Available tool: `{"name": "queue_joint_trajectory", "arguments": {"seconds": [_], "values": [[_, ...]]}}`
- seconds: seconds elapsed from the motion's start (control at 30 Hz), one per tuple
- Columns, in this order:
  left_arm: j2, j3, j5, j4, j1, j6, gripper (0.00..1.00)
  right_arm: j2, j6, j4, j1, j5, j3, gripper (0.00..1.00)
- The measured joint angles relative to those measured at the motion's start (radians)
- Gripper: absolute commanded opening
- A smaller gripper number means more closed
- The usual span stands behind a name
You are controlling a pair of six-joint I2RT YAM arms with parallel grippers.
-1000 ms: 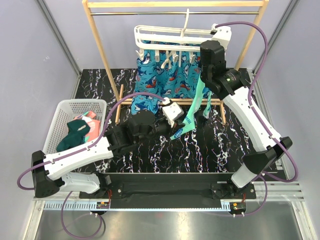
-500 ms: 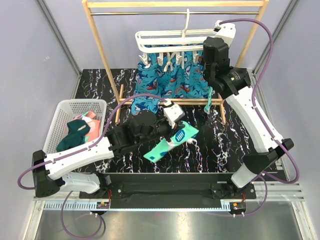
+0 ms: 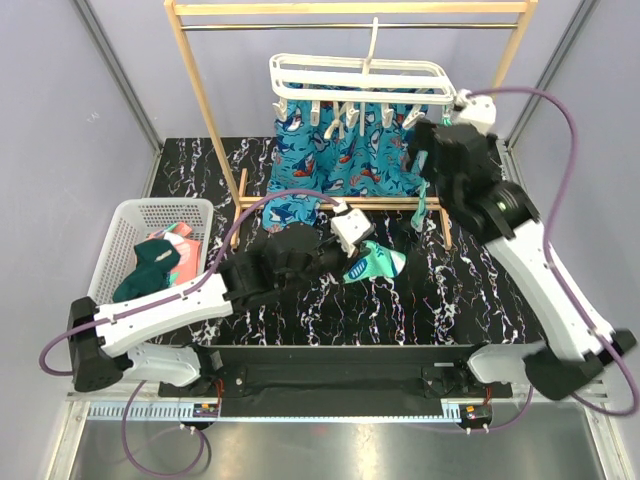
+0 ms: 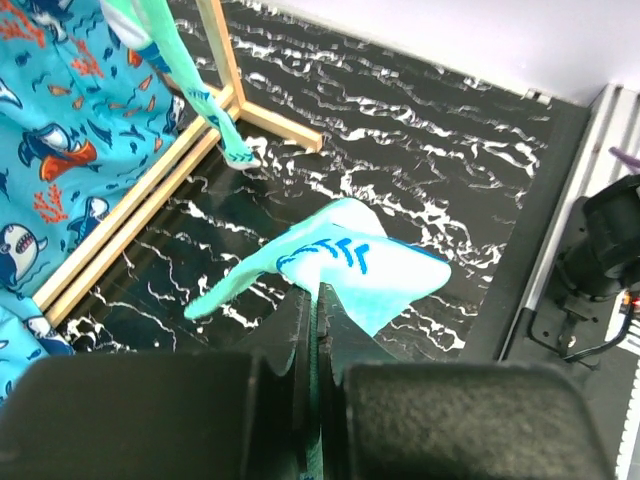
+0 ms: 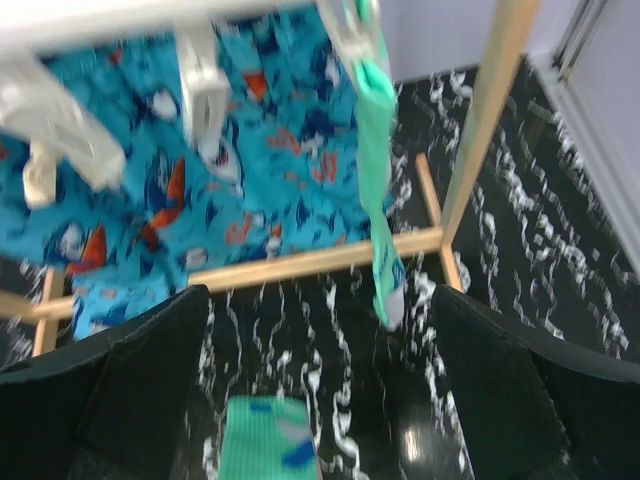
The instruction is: Remove the socks clipped to the hanger
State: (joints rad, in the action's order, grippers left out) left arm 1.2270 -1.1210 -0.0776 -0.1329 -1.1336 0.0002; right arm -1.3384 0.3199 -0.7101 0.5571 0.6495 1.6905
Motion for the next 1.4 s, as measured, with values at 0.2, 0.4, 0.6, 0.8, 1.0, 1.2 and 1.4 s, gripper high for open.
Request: {"name": "queue_joint_trajectory", "arguments": {"seconds": [0.2, 0.4, 0.6, 0.8, 1.0, 1.2, 1.4], "values": [[0.081, 0.000, -0.036, -0.007, -0.002, -0.009, 0.00, 0.348, 0.074, 0.016, 0.000, -0.123, -0.348, 1.00], [0.121, 0.009, -0.180, -0.013, -0.002, -0.026, 0.00, 0.540, 0.115, 0.031, 0.000, -0.200, -0.546, 1.00], [0.194, -0.024, -0.273, -0.099, 0.115, -0.146, 0.00, 0.643, 0.121, 0.054, 0.000, -0.222, -0.665, 1.00], [0.126, -0.039, -0.287, -0.246, 0.534, -0.350, 0.00, 0.698, 0.129, 0.082, 0.000, -0.276, -0.698, 1.00], [-0.144, -0.067, -0.388, -0.317, 0.882, -0.437, 0.00, 0.702, 0.123, 0.096, 0.000, -0.296, -0.698, 1.00], [-0.232, -0.102, -0.447, -0.335, 1.107, -0.446, 0.00, 0.733, 0.121, 0.099, 0.000, -0.297, -0.717, 1.00], [-0.193, 0.044, -0.367, -0.357, 1.274, -0.539, 0.11, 0.751, 0.117, 0.099, 0.000, -0.297, -0.720, 1.00]]}}
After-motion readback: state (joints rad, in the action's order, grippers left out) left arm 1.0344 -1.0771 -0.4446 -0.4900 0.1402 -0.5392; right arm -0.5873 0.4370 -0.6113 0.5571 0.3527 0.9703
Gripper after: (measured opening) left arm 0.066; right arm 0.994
